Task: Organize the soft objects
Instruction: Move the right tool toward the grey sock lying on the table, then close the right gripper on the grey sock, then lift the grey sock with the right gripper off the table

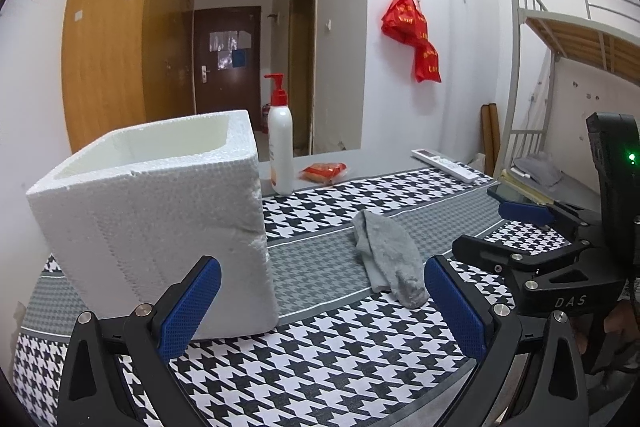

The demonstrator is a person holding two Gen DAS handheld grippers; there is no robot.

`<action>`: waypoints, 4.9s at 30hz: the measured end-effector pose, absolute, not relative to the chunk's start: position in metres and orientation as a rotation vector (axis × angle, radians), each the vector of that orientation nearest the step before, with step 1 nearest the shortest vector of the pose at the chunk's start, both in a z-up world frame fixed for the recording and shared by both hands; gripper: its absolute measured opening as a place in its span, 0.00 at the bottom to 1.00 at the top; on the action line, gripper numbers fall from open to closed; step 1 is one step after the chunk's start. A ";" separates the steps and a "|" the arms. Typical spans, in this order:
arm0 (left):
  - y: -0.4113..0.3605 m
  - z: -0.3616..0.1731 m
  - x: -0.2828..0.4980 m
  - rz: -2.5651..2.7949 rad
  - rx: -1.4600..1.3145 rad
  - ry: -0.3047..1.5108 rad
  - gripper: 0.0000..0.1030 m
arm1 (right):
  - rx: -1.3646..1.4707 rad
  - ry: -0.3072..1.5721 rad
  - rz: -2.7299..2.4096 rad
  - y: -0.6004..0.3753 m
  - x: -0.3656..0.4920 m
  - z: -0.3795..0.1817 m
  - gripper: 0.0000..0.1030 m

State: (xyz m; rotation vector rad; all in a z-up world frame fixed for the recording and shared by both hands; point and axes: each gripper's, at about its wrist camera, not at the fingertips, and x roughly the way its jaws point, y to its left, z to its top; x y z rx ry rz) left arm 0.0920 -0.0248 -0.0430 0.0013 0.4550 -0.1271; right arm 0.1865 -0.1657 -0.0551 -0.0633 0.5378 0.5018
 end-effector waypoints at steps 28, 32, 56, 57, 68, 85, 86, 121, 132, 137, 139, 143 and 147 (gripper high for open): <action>-0.012 -0.063 0.118 -0.128 -0.011 0.524 0.99 | -0.126 0.725 0.555 -0.126 0.240 -0.096 0.82; -0.012 -0.064 0.118 -0.134 -0.011 0.530 0.99 | -0.122 0.757 0.556 -0.126 0.246 -0.100 0.69; -0.031 -0.065 0.117 -0.134 0.012 0.547 0.99 | -0.083 0.854 0.557 -0.140 0.263 -0.114 0.14; -0.033 -0.065 0.117 -0.135 0.014 0.548 0.99 | -0.085 0.847 0.550 -0.143 0.262 -0.113 0.12; -0.059 -0.065 0.128 -0.164 0.057 0.567 0.99 | -0.052 0.808 0.486 -0.185 0.253 -0.105 0.10; -0.086 -0.078 0.161 -0.147 0.077 0.633 0.94 | -0.023 0.785 0.440 -0.221 0.241 -0.103 0.18; -0.087 -0.080 0.165 -0.142 0.079 0.646 0.90 | -0.022 0.783 0.444 -0.220 0.241 -0.103 0.24; -0.101 -0.115 0.216 -0.157 0.104 0.873 0.21 | -0.054 0.790 0.536 -0.194 0.247 -0.105 0.56; -0.085 -0.112 0.214 -0.226 0.083 0.866 0.19 | -0.072 0.802 0.569 -0.173 0.265 -0.104 0.65; -0.083 -0.113 0.215 -0.245 0.071 0.876 0.19 | -0.065 0.821 0.591 -0.167 0.274 -0.105 0.65; -0.082 -0.113 0.216 -0.251 0.062 0.878 0.19 | -0.085 0.822 0.595 -0.162 0.275 -0.106 0.65; -0.080 -0.114 0.217 -0.256 0.053 0.884 0.19 | -0.108 0.831 0.608 -0.153 0.278 -0.110 0.65; -0.080 -0.114 0.218 -0.256 0.055 0.883 0.19 | -0.107 0.836 0.614 -0.151 0.278 -0.111 0.65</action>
